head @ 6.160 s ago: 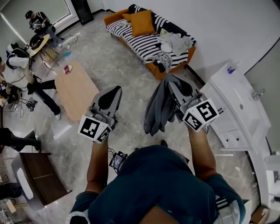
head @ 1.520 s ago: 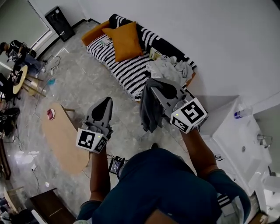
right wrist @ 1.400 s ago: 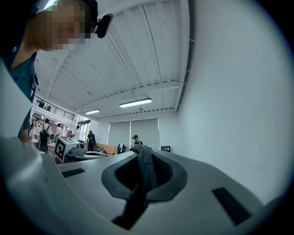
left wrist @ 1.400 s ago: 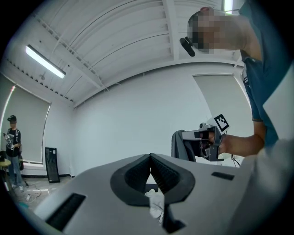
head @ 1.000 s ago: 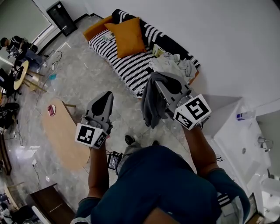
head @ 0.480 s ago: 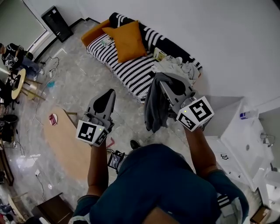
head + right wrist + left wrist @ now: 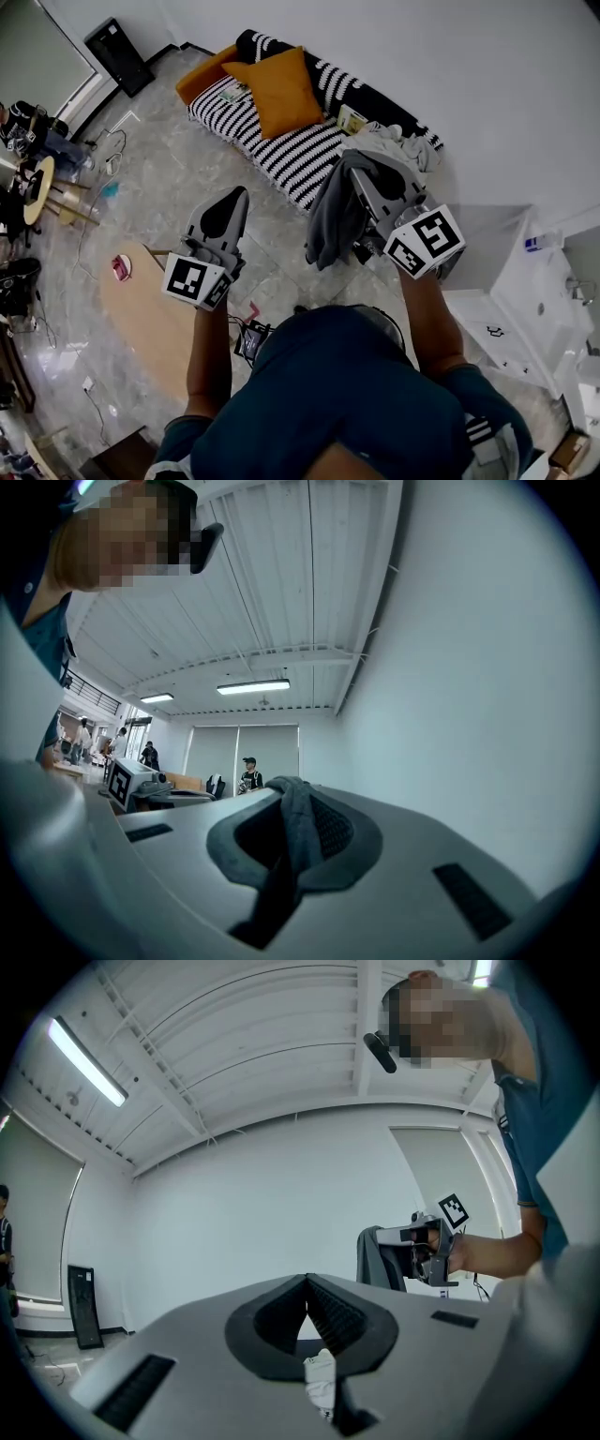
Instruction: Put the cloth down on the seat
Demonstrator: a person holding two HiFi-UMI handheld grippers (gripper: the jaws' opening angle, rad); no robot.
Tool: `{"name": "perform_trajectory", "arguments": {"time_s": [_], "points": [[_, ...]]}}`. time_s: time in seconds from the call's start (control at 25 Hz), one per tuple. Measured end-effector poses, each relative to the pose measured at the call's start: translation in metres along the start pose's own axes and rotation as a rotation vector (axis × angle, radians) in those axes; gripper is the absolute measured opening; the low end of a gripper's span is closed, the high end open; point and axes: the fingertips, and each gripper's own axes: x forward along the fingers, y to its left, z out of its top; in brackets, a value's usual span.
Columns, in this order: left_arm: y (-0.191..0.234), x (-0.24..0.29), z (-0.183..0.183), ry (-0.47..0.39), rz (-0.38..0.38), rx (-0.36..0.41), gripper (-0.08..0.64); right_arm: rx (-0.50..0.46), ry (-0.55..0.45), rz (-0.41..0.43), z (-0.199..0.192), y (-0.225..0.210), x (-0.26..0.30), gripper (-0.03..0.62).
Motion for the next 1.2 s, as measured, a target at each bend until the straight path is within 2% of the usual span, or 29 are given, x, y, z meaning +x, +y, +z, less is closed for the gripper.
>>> {"name": "perform_trajectory", "arguments": {"time_s": [0.48,0.88,1.2], "points": [[0.037,-0.008,-0.01,-0.01,0.008,-0.026,0.005,-0.01,0.014,0.001,-0.006,0.008,0.04,0.023],[0.076,0.007,-0.02,0.011,0.08,-0.025,0.005,0.014,0.026,0.076,-0.021,-0.01,0.091,0.023],[0.105,0.048,-0.026,0.014,0.128,-0.023,0.005,0.015,0.025,0.141,-0.027,-0.044,0.13,0.023]]}}
